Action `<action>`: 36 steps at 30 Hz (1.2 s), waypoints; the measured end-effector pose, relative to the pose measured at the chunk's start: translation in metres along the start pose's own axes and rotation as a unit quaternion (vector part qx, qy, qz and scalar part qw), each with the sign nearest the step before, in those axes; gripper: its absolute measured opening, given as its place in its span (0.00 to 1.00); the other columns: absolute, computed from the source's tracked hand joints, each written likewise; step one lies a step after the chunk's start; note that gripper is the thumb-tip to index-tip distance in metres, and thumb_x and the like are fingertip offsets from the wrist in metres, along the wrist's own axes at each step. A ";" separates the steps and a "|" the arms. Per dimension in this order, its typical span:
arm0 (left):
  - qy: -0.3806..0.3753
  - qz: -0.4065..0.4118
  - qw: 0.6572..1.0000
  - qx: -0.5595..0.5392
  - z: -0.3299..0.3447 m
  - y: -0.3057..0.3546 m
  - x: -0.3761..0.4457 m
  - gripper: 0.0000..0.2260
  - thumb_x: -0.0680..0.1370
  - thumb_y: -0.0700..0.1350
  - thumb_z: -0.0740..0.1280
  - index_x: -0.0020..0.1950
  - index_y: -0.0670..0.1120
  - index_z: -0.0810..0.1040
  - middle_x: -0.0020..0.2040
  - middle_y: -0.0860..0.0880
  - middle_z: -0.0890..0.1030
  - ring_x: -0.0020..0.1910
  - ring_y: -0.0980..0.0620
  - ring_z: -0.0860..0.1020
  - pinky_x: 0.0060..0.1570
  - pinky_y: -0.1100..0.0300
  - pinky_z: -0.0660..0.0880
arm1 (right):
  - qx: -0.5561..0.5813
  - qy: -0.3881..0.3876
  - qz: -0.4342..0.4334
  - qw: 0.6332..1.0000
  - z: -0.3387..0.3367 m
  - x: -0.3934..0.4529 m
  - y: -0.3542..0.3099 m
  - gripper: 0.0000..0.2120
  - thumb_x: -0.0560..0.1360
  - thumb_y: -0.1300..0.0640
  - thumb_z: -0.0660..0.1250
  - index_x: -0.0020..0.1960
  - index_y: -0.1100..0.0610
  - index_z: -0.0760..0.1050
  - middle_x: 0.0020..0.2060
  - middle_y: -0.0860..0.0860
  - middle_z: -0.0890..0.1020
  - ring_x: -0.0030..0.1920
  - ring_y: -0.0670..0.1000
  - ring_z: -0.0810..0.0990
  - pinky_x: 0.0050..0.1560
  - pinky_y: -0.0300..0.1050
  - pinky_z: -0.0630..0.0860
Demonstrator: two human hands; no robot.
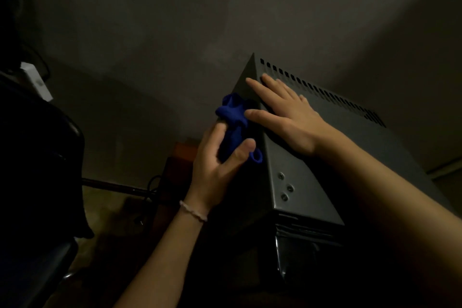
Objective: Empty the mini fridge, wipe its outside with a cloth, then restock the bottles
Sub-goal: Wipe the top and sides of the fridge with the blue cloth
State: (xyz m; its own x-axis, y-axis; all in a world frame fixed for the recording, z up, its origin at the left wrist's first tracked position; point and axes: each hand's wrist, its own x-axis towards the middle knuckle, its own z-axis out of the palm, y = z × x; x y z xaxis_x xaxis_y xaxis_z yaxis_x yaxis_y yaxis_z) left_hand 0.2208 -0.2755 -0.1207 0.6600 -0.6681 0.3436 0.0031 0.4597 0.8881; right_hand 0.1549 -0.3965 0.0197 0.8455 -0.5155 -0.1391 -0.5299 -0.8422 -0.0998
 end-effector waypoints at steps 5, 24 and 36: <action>-0.017 -0.114 0.993 0.023 -0.015 -0.049 0.048 0.23 0.69 0.72 0.65 0.58 0.61 0.75 0.58 0.56 0.75 0.58 0.56 0.75 0.63 0.54 0.70 | -0.001 0.001 0.000 1.000 -0.001 0.000 0.000 0.37 0.71 0.28 0.49 0.78 0.32 0.45 0.81 0.41 0.43 0.80 0.47 0.40 0.78 0.62 0.40; 0.042 -0.296 0.953 0.049 -0.045 -0.134 -0.037 0.31 0.77 0.59 0.64 0.76 0.46 0.64 0.71 0.52 0.66 0.68 0.56 0.65 0.62 0.61 0.63 | 0.001 -0.005 0.005 1.000 -0.002 0.002 0.001 0.37 0.71 0.28 0.49 0.78 0.32 0.45 0.81 0.41 0.43 0.80 0.47 0.41 0.77 0.63 0.41; 0.070 -0.139 0.987 0.031 -0.006 0.011 -0.098 0.30 0.63 0.77 0.66 0.59 0.62 0.72 0.61 0.67 0.72 0.62 0.76 0.68 0.64 0.70 0.67 | 0.000 -0.002 0.004 1.000 -0.001 0.001 0.001 0.37 0.71 0.28 0.49 0.78 0.32 0.45 0.81 0.41 0.44 0.80 0.47 0.41 0.77 0.63 0.41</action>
State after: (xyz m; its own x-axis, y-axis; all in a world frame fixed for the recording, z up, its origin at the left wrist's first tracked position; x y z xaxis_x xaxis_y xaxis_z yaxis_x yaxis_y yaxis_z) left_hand 0.1606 -0.2019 -0.1463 0.7378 -0.6737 0.0417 0.1560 0.2303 0.9605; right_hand 0.1550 -0.3983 0.0202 0.8412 -0.5210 -0.1445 -0.5361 -0.8385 -0.0980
